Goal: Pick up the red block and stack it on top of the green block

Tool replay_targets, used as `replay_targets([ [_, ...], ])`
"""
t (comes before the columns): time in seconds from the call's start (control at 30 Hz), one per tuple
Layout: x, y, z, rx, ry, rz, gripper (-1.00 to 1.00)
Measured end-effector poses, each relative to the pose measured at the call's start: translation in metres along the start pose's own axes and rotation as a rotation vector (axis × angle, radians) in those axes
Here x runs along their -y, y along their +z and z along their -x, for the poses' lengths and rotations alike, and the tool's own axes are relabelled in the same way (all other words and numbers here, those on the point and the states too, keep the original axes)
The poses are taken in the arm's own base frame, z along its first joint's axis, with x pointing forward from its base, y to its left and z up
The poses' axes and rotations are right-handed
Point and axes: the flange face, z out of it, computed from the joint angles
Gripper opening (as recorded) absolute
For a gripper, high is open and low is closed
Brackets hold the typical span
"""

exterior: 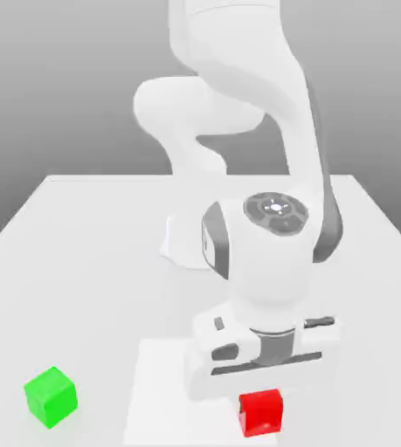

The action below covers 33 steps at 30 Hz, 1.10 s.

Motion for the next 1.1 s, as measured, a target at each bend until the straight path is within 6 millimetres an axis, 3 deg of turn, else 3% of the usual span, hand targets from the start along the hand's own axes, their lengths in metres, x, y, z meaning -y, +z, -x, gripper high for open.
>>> replay_targets([
  [0.17, 0.001, -0.047, -0.001, 0.000, 0.001, 0.000, -1.00],
  [0.23, -0.008, -0.064, -0.008, 0.000, 0.058, 0.001, -1.00],
  [0.53, -0.118, -0.084, -0.088, -0.001, 0.745, 0.001, -1.00],
  [0.77, -0.222, -0.098, -0.127, -0.001, 1.298, 0.000, -1.00],
  [0.83, -0.248, -0.097, -0.134, -0.001, 1.432, -0.001, -1.00],
  [0.97, -0.258, -0.053, -0.136, -0.001, 1.483, -0.001, -1.00],
  [1.0, -0.258, -0.043, -0.136, -0.001, 1.485, -0.001, 1.00],
  [1.1, -0.258, -0.043, -0.136, -0.001, 1.485, -0.001, 1.00],
])
